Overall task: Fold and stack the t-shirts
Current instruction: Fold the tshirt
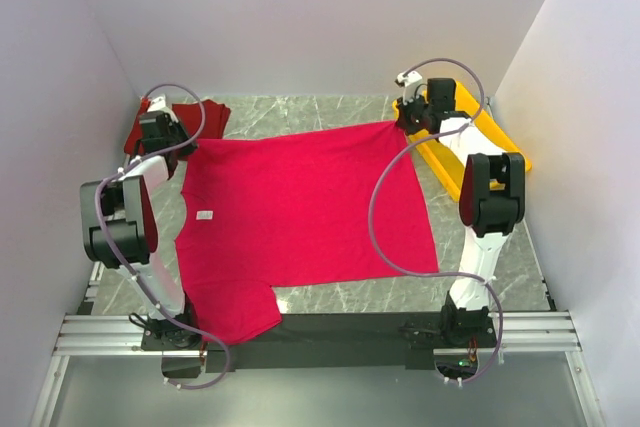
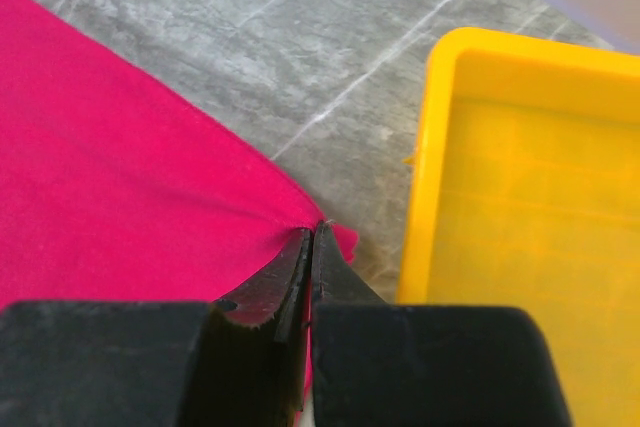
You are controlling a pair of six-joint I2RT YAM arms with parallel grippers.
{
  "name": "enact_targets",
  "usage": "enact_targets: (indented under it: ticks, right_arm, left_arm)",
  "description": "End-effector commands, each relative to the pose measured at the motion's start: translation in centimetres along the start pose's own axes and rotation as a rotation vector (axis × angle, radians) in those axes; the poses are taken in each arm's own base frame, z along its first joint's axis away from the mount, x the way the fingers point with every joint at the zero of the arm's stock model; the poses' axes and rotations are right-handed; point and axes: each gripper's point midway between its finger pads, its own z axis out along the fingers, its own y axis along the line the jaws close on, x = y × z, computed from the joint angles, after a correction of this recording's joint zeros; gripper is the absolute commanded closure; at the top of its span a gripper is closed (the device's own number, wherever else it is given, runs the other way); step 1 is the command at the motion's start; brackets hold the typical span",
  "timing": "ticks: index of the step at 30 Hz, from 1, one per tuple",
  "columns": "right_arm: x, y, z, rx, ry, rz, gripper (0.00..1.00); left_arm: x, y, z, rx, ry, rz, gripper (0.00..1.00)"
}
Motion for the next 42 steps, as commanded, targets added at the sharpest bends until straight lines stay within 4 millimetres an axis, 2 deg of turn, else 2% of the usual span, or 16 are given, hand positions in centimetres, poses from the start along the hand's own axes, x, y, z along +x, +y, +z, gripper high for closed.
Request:
enact_targets:
  ticks: [1,4,12,25,36,42]
  right_arm:
    - [-2.3,-0.9,-2.3,0.025,-0.061,-0.047,1.00]
    - [-1.7,-1.0,-2.6,0.022,-0.051,-0.055,1.00]
    - [-0.4,0.2,-3.6,-0.032,-0.040,-0.118,1.00]
    - [0.5,-0.4,-4.2,0.002,-0.032,-0.147,1.00]
    - [1.5,-0.8,-4.6,0.037,-0.015,-0.190,1.00]
    - [1.7,-1.0,-4.8,0.047,-0.013,-0.204,1.00]
  left_arm:
    - [-2.6,-0.2,-1.3,0.017,-0.068,0.043,0.99]
    - [-2.3,0.4,-1.3,0.001,-0.056,0.045,0.99]
    - [-1.8,0.8,-2.0,0.002,-0.056,0.076,1.00]
    - [-1.1,2.0,-3.2,-0.022,-0.062,0.110,0.99]
    - [-1.4,2.9,-3.6,-0.066,-0.070,0.122,0.99]
    - [-0.4,3.2,-3.9,-0.072,-0.045,0.121,0.99]
